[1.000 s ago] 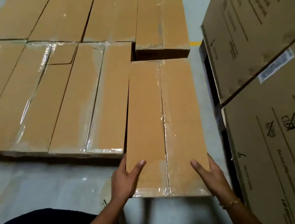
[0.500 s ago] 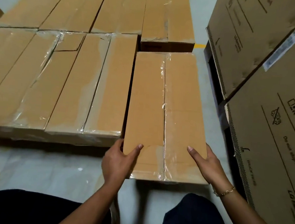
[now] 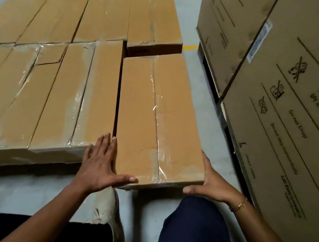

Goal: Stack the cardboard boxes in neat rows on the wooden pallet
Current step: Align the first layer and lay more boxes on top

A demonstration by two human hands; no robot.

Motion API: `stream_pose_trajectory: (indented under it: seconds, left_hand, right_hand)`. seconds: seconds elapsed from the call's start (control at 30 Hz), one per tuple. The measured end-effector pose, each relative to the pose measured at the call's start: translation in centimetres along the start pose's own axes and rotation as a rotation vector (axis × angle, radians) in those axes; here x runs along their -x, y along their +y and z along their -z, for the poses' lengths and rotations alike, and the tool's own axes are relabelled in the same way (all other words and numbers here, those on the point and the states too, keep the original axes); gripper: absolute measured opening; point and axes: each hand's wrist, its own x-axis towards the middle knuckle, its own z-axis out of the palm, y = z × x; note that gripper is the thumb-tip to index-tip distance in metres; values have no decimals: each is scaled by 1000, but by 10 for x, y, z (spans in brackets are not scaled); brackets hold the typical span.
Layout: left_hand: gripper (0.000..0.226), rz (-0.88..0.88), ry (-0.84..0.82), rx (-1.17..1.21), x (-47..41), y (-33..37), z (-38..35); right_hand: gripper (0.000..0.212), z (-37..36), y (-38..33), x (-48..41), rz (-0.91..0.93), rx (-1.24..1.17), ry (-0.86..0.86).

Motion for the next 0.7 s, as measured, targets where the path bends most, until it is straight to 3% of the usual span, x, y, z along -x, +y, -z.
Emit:
stream_pose_trajectory:
  seconds: [0.43,0.7]
  left_hand:
    - [155,-63,-34,-240,-2,-2,6]
    - [135,-64,50,-268,-4,-4,16]
  right_hand:
    - [146,-8,9,-11,48,132,195]
    - [142,-3,-8,-38,62,126,235]
